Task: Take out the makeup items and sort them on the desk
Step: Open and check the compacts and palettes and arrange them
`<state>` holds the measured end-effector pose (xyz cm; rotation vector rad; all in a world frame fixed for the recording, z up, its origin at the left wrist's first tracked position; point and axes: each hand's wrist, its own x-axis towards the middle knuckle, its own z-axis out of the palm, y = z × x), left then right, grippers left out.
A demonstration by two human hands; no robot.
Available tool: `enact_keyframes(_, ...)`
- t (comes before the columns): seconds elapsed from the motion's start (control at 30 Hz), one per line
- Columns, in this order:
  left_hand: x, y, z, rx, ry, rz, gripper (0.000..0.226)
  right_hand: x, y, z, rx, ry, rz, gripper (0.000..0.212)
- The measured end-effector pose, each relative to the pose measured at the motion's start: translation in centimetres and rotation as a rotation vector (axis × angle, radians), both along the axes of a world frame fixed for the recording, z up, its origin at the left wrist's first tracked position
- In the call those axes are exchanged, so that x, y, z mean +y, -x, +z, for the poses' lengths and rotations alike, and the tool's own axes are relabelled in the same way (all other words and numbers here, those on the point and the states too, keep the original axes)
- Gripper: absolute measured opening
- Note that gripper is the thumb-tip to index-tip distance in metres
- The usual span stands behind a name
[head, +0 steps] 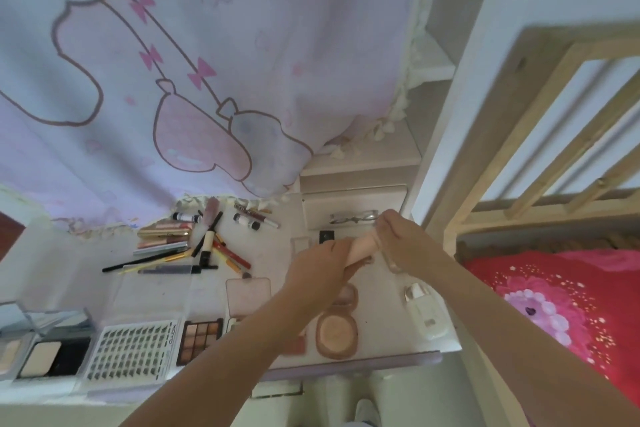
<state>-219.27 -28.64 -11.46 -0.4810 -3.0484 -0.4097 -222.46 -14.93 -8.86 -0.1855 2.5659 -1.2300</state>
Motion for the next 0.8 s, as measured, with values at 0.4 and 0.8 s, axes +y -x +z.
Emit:
enact_keyframes(0.4, -4.7, 0.8, 3.9, -0.360, -0.438, 0.003, 0.030, 1.8, 1.2, 2.4, 0.155, 0.296, 0.412, 0.028)
enact_keyframes(0.8, -4.4, 0.3, 2.6, -0.622, -0.681, 0.085, 0.011, 1.4, 1.4, 0.8, -0.119, 0.487, 0.200, 0.037)
